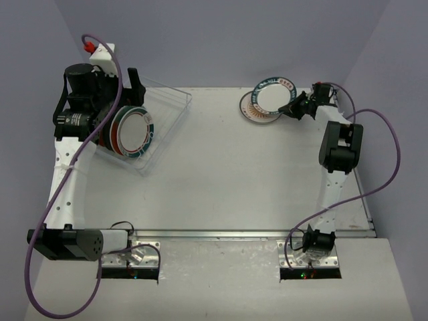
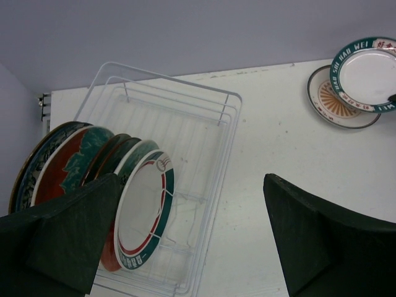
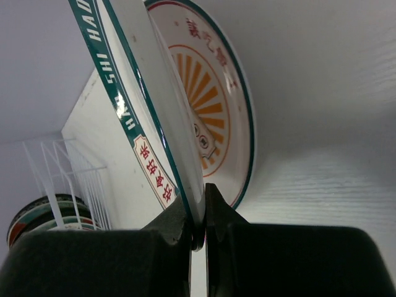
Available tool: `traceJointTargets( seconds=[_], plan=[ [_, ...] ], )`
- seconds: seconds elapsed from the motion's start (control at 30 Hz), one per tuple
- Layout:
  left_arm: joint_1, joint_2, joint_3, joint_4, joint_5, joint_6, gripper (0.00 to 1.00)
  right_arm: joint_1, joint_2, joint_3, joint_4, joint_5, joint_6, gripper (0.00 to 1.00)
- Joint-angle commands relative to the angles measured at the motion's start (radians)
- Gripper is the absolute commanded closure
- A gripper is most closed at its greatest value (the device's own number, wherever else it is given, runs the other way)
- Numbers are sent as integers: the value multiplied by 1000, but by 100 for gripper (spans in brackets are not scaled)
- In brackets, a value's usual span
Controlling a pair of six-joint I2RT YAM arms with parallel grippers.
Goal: Unload the plates from the dish rack
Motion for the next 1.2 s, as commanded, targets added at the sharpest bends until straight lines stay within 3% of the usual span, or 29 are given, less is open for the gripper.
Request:
traceJointTargets(
  seconds=[0.0, 0.3, 0.37, 0.53, 0.6, 0.9, 1.17],
  plan=[
    [-5, 3, 12, 55, -55, 9, 0, 48, 18, 103, 53, -29, 25, 100],
    [-5, 3, -26, 57, -60, 14, 0, 49, 51, 47, 102, -83, 81, 98],
    [-5, 3, -31, 55, -60, 12, 0, 50, 46, 29, 101, -87, 92, 90],
    [-6, 4, -33, 47, -71, 12, 0, 51, 9, -17, 66, -70, 108, 58],
    [-5, 4, -33, 41, -83, 15, 0, 53, -20, -45, 23, -47, 99, 52],
    [-7, -8, -48, 37, -111, 20, 0, 98, -195, 7, -309, 205, -166, 47],
    [-6, 77, 10, -47, -284, 53, 0, 172, -245, 98, -458, 494, -400, 37]
  ],
)
